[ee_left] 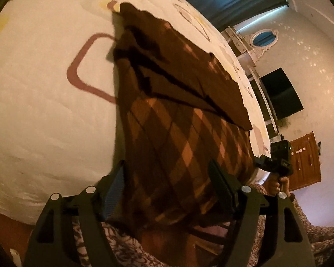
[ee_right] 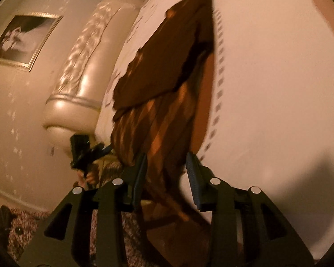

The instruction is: Fold small clothes

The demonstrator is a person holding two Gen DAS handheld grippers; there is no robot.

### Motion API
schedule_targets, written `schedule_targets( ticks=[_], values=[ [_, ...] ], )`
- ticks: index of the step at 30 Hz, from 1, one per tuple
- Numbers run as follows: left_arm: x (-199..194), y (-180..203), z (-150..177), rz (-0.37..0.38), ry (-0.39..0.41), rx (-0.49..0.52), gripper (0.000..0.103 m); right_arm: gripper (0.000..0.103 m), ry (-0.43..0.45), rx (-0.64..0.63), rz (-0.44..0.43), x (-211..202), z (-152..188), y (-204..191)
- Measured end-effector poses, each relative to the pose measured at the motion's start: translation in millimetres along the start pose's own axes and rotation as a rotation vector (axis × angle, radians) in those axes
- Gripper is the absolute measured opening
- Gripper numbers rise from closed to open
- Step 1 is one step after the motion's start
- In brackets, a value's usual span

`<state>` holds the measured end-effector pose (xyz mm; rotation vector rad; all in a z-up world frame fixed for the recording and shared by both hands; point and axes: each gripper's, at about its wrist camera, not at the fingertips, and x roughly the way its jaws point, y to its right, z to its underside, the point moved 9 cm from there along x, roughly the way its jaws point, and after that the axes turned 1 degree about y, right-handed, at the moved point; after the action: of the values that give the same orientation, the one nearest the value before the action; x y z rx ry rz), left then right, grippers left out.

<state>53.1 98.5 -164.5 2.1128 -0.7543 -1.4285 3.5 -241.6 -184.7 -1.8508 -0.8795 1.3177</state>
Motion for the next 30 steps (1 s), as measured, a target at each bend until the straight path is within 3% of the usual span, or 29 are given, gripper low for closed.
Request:
schedule_targets(
  ticks=[4, 8, 11, 14, 17, 19, 20, 25, 30],
  values=[
    [13, 2, 14, -0.050, -0.078, 0.073, 0.073, 0.035, -0.047, -0.028, -0.022, 10, 11, -9],
    [16, 5, 16, -0.074, -0.082, 0.111, 0.073, 0.033, -0.075, -0.041, -0.027, 18, 16, -15],
    [17, 7, 16, -0.075, -0.080, 0.123, 0.073, 0.020, -0.081, -0.050, -0.009, 25, 15, -17],
    [19, 8, 20, -0.127, -0.090, 0.150, 0.059, 0.005, -0.091, -0.054, 0.023, 30, 18, -11],
    [17, 1, 21, -0.181, -0.093, 0.155, 0.032, 0.003, -0.088, -0.063, 0.041, 33, 17, -10],
    [18, -4, 23, -0.190, -0.113, 0.146, 0.004, 0.003, -0.084, -0.078, 0.055, 33, 17, -12],
    [20, -6, 26, -0.190, -0.128, 0.137, 0.004, 0.003, -0.083, -0.080, 0.056, 33, 17, -13],
    [-2, 11, 7, -0.084, -0.034, 0.117, 0.003, 0.003, -0.045, -0.098, -0.016, 29, 9, -39],
    [-35, 15, -53, 0.034, 0.136, -0.008, 0.003, 0.003, 0.059, -0.103, -0.114, 10, -25, -65]
  ],
)
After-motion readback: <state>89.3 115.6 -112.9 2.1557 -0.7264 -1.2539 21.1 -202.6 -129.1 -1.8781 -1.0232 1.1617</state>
